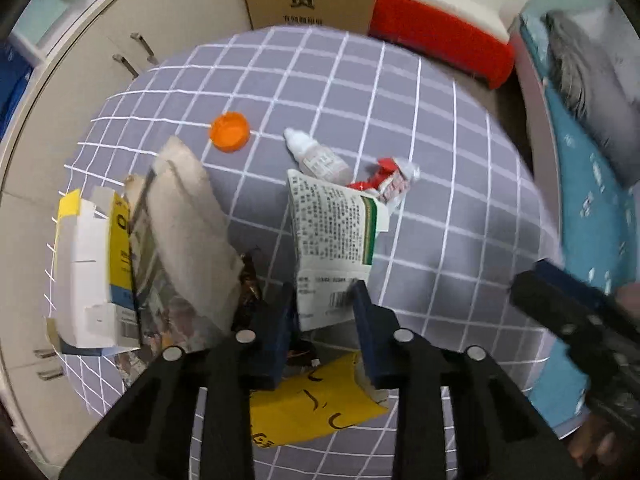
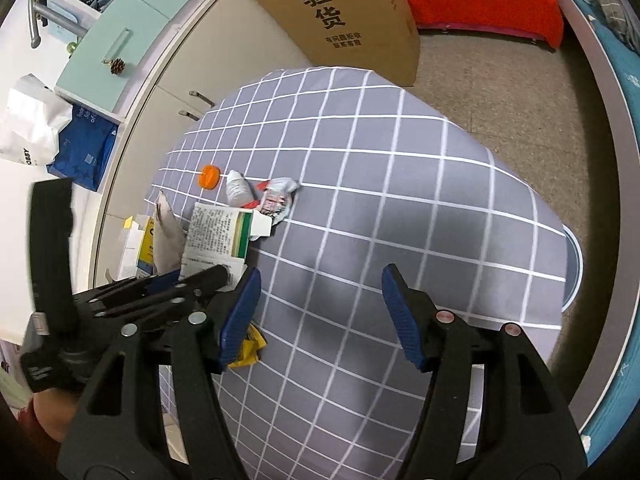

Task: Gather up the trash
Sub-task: 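Move both tools back to the table, then grasp the white medicine box with the left tool while the right grasps the red-white wrapper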

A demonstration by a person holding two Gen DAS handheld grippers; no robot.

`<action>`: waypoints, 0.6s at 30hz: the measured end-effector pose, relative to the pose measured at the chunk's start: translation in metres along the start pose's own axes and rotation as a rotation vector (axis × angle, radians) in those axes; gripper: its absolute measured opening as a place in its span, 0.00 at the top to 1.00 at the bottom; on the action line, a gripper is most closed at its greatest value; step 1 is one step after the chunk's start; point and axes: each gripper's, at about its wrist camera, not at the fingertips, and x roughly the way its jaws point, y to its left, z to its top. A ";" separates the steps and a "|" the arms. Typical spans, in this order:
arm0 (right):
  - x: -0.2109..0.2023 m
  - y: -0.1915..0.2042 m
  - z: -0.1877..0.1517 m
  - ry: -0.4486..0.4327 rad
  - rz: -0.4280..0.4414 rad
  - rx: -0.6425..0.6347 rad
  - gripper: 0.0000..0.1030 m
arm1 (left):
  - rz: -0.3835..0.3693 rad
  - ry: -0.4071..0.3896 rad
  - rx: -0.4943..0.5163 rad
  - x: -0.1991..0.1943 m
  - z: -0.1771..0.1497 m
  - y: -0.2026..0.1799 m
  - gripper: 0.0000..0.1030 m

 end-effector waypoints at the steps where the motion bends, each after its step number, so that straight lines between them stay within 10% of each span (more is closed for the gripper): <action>1: 0.002 0.002 0.001 0.004 0.001 -0.004 0.40 | -0.008 -0.011 -0.007 -0.003 0.001 0.004 0.74; 9: 0.028 0.029 0.015 0.027 -0.001 -0.052 0.39 | -0.123 -0.104 -0.069 -0.036 0.000 0.033 0.77; 18: 0.055 0.047 0.042 -0.004 -0.079 -0.070 0.39 | -0.085 -0.175 -0.141 -0.057 0.007 0.041 0.77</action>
